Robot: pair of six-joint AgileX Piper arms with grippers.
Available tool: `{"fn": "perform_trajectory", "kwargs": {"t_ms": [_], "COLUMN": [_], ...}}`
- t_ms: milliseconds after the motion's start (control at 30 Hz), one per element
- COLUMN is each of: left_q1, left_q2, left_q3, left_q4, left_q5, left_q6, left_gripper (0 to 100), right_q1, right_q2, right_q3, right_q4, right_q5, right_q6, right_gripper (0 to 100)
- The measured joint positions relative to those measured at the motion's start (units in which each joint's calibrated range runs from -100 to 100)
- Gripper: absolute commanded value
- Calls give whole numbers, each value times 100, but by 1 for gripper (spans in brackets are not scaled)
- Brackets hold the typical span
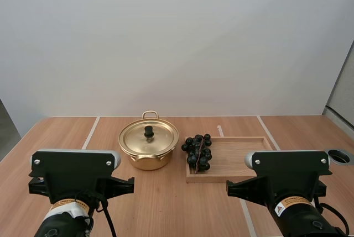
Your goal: Open the pot, put the grape inside, and close it
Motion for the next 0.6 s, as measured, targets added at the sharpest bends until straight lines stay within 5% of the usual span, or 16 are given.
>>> {"fn": "perform_trajectory", "kwargs": {"t_ms": [367,600], "left_q1": [0,0], "left_q2": [0,0], "left_q3": [0,-18], "left_q4": [0,0], "left_q5": [0,-311], "left_q6": [0,23], "left_gripper": [0,0], "right_q1": [0,0], "right_q2": [0,0], "right_q3": [0,0], "right_q4": [0,0], "right_q5": [0,-1700], "right_q6": [0,0], "right_gripper": [0,0]}}
